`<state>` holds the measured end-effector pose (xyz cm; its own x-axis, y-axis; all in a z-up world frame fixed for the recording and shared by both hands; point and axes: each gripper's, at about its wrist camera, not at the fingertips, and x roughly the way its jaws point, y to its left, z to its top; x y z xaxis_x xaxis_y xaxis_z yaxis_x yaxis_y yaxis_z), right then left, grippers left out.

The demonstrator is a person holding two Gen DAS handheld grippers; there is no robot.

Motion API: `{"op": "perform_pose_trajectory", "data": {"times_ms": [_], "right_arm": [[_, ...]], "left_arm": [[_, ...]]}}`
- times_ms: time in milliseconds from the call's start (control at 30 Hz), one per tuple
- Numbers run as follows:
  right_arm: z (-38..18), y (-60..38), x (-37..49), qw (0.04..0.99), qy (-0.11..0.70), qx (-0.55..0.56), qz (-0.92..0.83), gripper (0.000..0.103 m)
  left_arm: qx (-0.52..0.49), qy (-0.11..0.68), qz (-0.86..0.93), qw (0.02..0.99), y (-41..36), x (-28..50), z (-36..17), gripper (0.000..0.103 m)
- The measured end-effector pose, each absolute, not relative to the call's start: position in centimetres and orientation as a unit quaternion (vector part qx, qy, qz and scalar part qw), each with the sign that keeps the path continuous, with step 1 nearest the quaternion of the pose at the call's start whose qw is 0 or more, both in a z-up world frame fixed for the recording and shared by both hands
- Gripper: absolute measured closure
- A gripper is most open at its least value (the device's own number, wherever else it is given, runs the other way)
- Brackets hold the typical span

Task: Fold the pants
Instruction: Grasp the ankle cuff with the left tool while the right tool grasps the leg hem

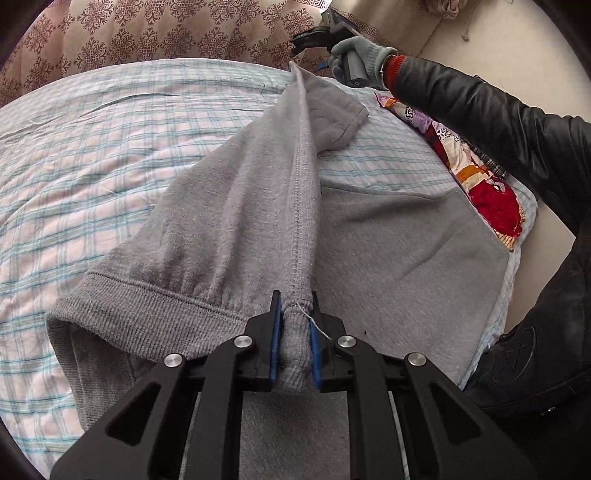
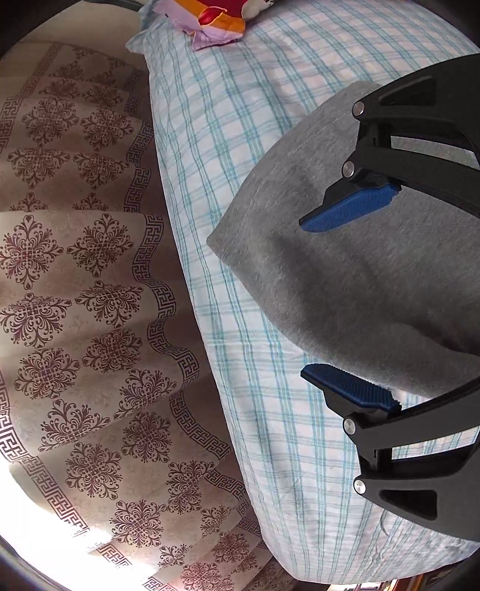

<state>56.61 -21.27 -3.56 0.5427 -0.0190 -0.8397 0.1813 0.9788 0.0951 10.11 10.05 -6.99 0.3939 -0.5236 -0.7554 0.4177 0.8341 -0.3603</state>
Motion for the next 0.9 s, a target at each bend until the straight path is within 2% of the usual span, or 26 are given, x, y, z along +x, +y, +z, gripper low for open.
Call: {"op": "perform_pose_trajectory", "data": {"times_ms": [233, 267, 300, 367, 467, 567, 900], "right_arm": [[-6.4, -18.2, 59.9, 0.841, 0.530, -0.020, -0.105, 0.030], [-6.7, -17.9, 60.0, 0.834, 0.536, -0.043, -0.119, 0.034], [-6.8, -17.9, 59.9, 0.830, 0.540, -0.060, -0.128, 0.042], [-6.9, -18.7, 59.3, 0.825, 0.545, -0.065, -0.134, 0.080], [-5.9, -21.0, 58.2, 0.824, 0.545, -0.039, -0.150, 0.095], [-3.7, -23.7, 56.6, 0.833, 0.531, -0.008, -0.158, 0.098], [4.2, -30.2, 47.3, 0.859, 0.480, 0.051, -0.169, 0.099]], "left_arm": [[-0.075, 0.475, -0.284, 0.829, 10.5, 9.9, -7.1, 0.090], [-0.075, 0.474, -0.284, 0.830, 10.6, 9.9, -7.1, 0.090], [-0.075, 0.473, -0.284, 0.831, 10.6, 9.9, -7.0, 0.090], [-0.071, 0.468, -0.283, 0.835, 10.8, 9.9, -6.7, 0.091], [-0.066, 0.455, -0.275, 0.845, 11.4, 9.8, -5.7, 0.091], [-0.058, 0.437, -0.258, 0.860, 12.5, 9.9, -4.3, 0.091], [-0.028, 0.378, -0.200, 0.904, 15.7, 9.6, 0.9, 0.091]]}}
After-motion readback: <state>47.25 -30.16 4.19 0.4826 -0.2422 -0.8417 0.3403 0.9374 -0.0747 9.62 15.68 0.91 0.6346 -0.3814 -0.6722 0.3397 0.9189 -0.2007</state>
